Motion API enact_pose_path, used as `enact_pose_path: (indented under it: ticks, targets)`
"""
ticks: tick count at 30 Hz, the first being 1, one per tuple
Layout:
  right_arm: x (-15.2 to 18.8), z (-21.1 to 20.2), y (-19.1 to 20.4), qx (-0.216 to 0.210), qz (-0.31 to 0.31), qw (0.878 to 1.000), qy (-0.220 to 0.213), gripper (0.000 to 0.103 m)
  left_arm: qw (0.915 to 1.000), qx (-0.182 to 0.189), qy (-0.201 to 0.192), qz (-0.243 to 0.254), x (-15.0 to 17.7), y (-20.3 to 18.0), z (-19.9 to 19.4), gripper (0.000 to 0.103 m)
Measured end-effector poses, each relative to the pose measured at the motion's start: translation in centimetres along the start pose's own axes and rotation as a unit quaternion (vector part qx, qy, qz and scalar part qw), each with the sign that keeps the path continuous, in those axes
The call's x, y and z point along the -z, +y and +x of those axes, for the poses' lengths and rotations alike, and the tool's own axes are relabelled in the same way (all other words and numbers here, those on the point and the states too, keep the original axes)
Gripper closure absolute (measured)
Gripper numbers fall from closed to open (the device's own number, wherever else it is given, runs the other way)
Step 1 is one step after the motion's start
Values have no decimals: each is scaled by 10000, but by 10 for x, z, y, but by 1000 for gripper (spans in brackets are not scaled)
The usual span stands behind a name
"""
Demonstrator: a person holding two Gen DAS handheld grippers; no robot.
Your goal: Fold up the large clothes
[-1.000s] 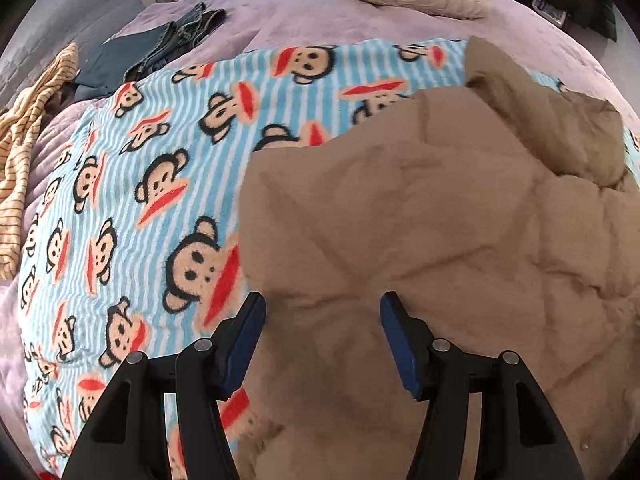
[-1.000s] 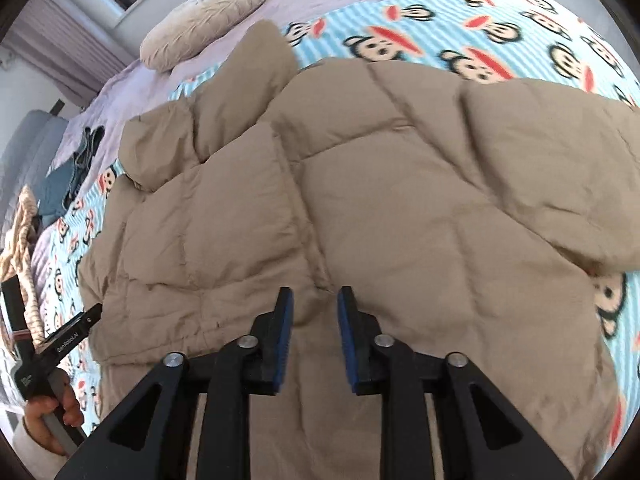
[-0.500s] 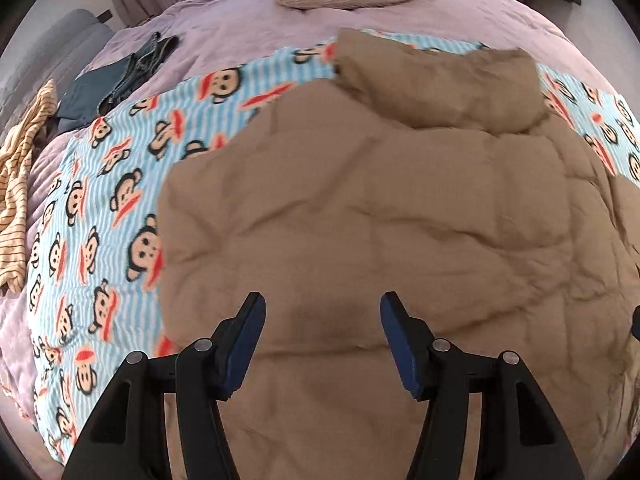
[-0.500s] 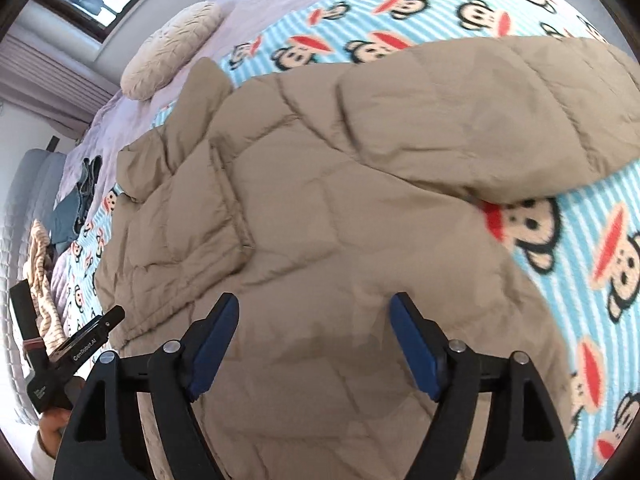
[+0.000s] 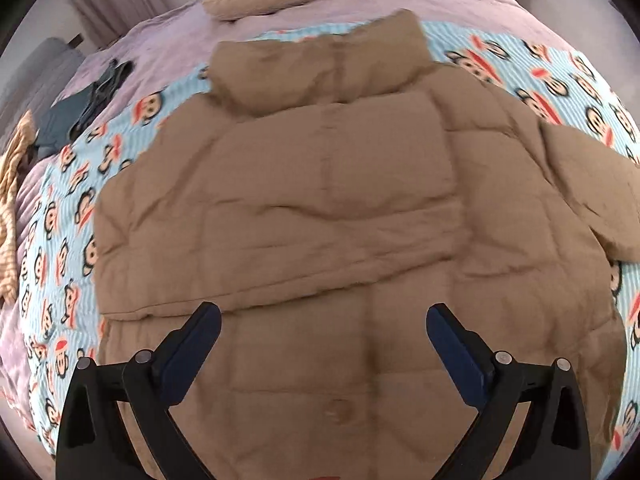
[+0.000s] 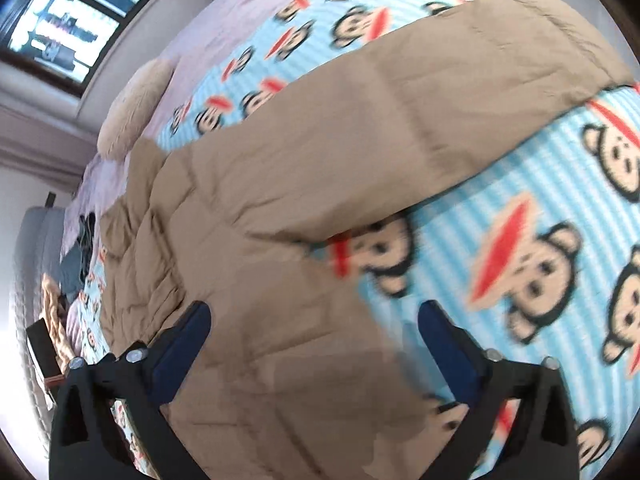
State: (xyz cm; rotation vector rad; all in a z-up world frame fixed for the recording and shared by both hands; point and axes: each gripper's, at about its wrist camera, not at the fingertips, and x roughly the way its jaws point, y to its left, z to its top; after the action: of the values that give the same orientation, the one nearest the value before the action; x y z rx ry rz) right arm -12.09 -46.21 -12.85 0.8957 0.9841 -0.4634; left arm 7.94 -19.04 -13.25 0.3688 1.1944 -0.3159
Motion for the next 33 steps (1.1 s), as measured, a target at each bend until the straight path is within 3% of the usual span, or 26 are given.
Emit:
enact_pose_path:
  ticks: [7, 11, 16, 22, 25, 27, 29, 31, 33]
  targets:
    - [-38, -25, -73, 96, 577, 9967, -569, 0, 9993, 14, -30, 370, -9, -51, -4, 0]
    - [-62, -30, -114, -14, 1157, 9916, -571, 0, 9987, 60, -41, 514, -15, -76, -7, 0]
    - [-87, -35, -160, -956, 2071, 9693, -915, 0, 9974, -87, -19, 711, -19, -97, -5, 0]
    - [-112, -26, -184, -1706, 2727, 9402, -1121, 1, 9966, -75, 90, 819, -17, -110, -3, 0]
    - [-123, -20, -181, -1845, 2819, 9349, -1119, 4, 9968, -59, 101, 794, -18, -114, -3, 0]
    - [-131, -12, -176, -1889, 2856, 9347, -952, 29, 9968, -42, 93, 790, -18, -114, -4, 0]
    - [-134, -1, -174, -2031, 2940, 9312, -717, 66, 9970, -33, 62, 771, -19, -113, -6, 0]
    - [-135, 8, -169, -2117, 2954, 9297, -596, 89, 9972, -34, 31, 747, -19, -110, -8, 0]
    - [-135, 6, -163, -2093, 2887, 9319, -664, 93, 9974, -19, 11, 714, -20, -105, -10, 0]
